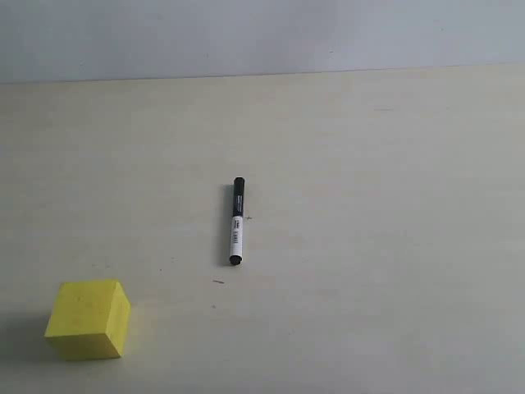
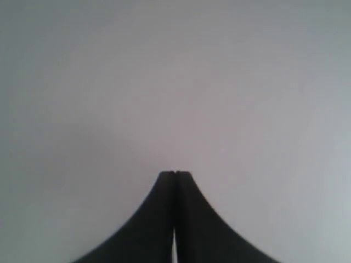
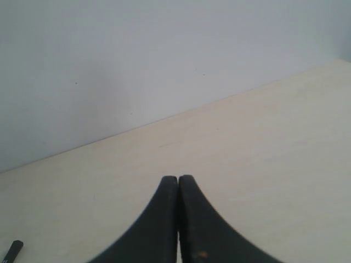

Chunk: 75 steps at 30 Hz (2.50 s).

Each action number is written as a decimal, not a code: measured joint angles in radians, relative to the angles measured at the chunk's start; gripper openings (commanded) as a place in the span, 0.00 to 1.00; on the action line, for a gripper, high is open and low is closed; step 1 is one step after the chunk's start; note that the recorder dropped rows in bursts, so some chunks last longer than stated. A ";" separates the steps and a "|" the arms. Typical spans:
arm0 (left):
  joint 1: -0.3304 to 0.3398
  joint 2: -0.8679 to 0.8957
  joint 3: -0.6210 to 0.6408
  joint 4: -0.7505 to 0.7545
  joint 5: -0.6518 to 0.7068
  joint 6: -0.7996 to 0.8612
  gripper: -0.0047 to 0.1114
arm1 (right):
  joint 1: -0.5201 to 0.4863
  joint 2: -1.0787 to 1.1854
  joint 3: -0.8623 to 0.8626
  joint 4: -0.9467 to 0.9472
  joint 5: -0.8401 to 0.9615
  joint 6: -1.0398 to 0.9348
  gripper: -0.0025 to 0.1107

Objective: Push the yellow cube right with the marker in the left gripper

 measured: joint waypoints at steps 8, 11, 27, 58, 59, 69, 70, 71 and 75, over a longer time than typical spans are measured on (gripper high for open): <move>-0.012 1.071 -0.873 0.033 1.372 0.248 0.04 | 0.000 0.000 0.000 0.000 0.000 0.000 0.02; -0.091 1.266 -0.986 0.124 1.643 0.250 0.04 | 0.000 0.000 0.000 0.000 0.000 0.000 0.02; -0.546 1.594 -1.205 0.288 1.792 0.043 0.04 | 0.000 0.000 0.000 0.000 0.000 0.000 0.02; -0.593 1.855 -1.285 0.218 1.665 -0.208 0.45 | 0.000 0.000 0.000 0.000 0.000 0.000 0.02; -0.593 1.861 -1.285 0.218 1.656 -0.212 0.45 | 0.000 0.000 0.000 0.000 0.000 0.000 0.02; -0.593 1.891 -1.285 0.218 1.624 -0.227 0.45 | 0.000 0.000 0.000 0.000 0.002 0.000 0.02; -0.593 1.893 -1.285 0.218 1.624 -0.227 0.45 | 0.000 0.000 0.000 0.000 0.002 0.000 0.02; -0.593 1.893 -1.285 0.218 1.624 -0.227 0.45 | 0.000 0.000 0.000 0.000 0.002 0.000 0.02; -0.593 1.900 -1.285 0.218 1.624 -0.227 0.45 | 0.000 0.000 0.000 0.000 0.002 0.000 0.02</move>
